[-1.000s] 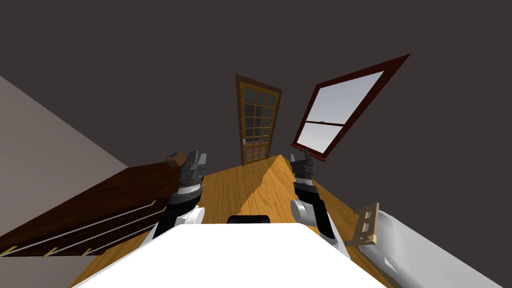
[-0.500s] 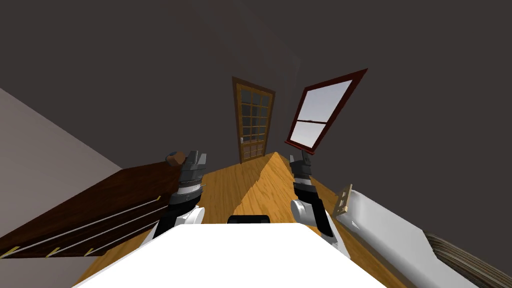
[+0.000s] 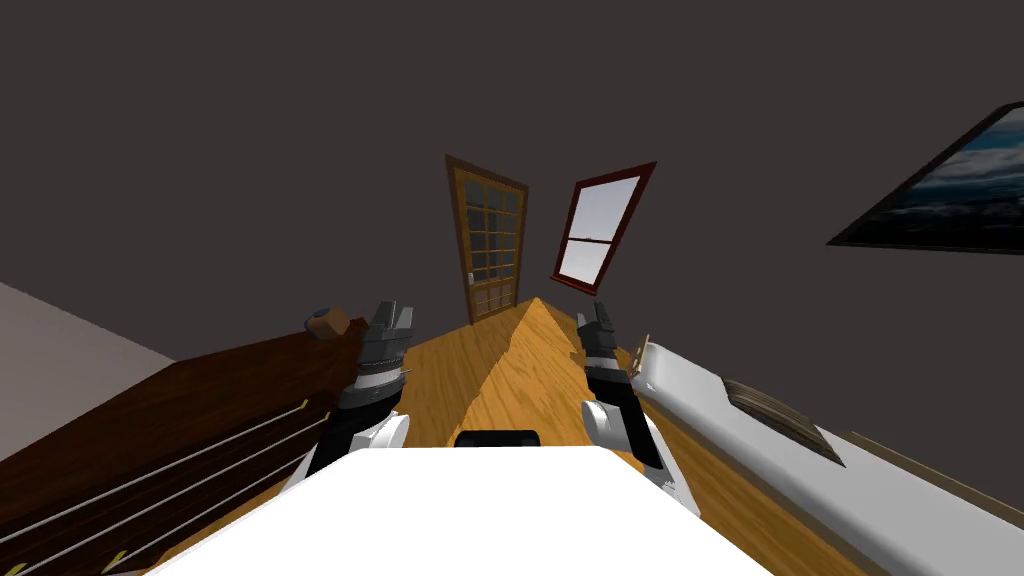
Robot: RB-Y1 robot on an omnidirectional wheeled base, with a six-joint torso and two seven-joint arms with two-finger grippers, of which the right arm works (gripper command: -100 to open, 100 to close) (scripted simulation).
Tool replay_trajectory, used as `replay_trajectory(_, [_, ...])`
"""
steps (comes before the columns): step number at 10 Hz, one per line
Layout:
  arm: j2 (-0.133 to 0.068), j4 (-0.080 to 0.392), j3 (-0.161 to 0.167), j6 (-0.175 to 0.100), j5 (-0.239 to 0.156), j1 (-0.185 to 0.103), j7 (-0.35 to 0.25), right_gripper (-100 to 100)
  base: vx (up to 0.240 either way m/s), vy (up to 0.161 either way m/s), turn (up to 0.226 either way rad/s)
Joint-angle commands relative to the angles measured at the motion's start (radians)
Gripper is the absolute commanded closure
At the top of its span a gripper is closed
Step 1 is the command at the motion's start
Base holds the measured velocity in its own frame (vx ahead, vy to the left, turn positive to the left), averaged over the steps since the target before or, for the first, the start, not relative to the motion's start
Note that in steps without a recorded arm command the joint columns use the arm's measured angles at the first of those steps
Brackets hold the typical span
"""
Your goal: Pull the door open
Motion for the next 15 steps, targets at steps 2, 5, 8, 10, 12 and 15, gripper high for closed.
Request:
replay_trajectory(2, [-0.011,0.024,-0.002,0.019,0.033,-0.002,0.037,-100,-0.228,0.033,-0.331])
replay_trajectory(5, [-0.018,0.044,-0.004,0.039,0.064,-0.004,0.071,-100,-0.137,0.064,-0.278])
replay_trajectory(8, [-0.026,0.063,-0.006,0.059,0.095,-0.007,0.104,-100,-0.103,0.035,-0.262])
replay_trajectory(10, [-0.031,0.076,-0.007,0.073,0.116,-0.008,0.127,-100,-0.120,0.027,-0.284])
replay_trajectory(12, [-0.036,0.090,-0.009,0.088,0.139,-0.010,0.151,-100,-0.102,0.036,-0.288])
replay_trajectory(15, [-0.042,0.114,-0.012,0.113,0.177,-0.013,0.193,-100,-0.077,0.052,-0.325])
